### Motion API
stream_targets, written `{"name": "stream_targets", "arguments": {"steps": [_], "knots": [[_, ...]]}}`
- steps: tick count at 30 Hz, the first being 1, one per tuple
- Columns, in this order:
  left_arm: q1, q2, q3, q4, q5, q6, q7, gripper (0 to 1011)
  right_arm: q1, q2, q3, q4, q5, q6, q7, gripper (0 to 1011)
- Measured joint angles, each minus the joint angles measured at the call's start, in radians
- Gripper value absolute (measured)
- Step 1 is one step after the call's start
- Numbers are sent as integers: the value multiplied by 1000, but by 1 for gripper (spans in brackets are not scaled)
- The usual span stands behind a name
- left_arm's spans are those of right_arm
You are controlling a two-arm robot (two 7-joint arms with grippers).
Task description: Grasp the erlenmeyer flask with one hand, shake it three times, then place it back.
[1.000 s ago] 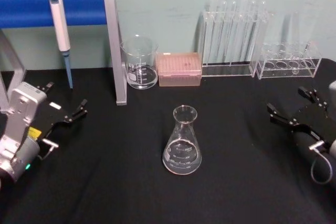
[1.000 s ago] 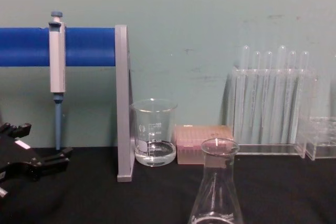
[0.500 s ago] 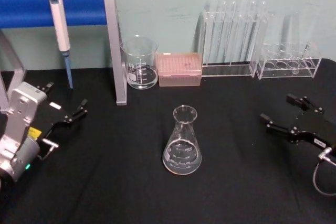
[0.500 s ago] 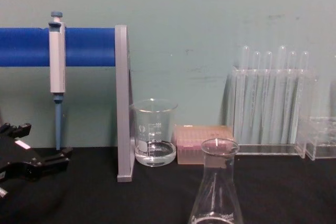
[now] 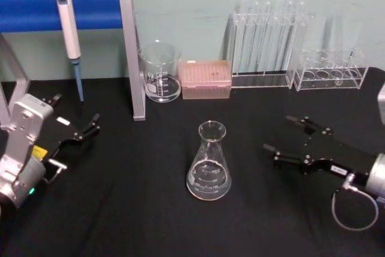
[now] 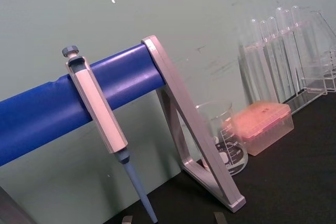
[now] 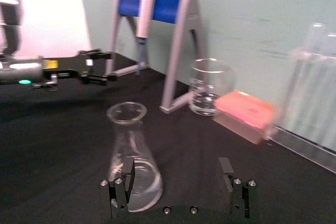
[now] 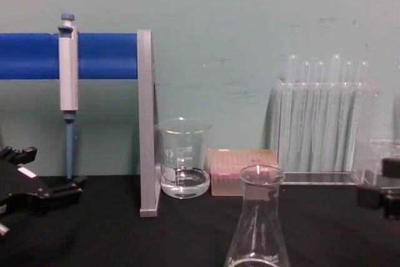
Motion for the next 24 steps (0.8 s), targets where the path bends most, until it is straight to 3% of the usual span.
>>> {"name": "stream_targets", "arguments": {"steps": [9,24], "knots": [[0,0,0,0,0,0,0,1001,83,-16,-92,49,17,9,110,1000],[0,0,0,0,0,0,0,1001,199,-72,-188,161,21,9,173,1000]]}}
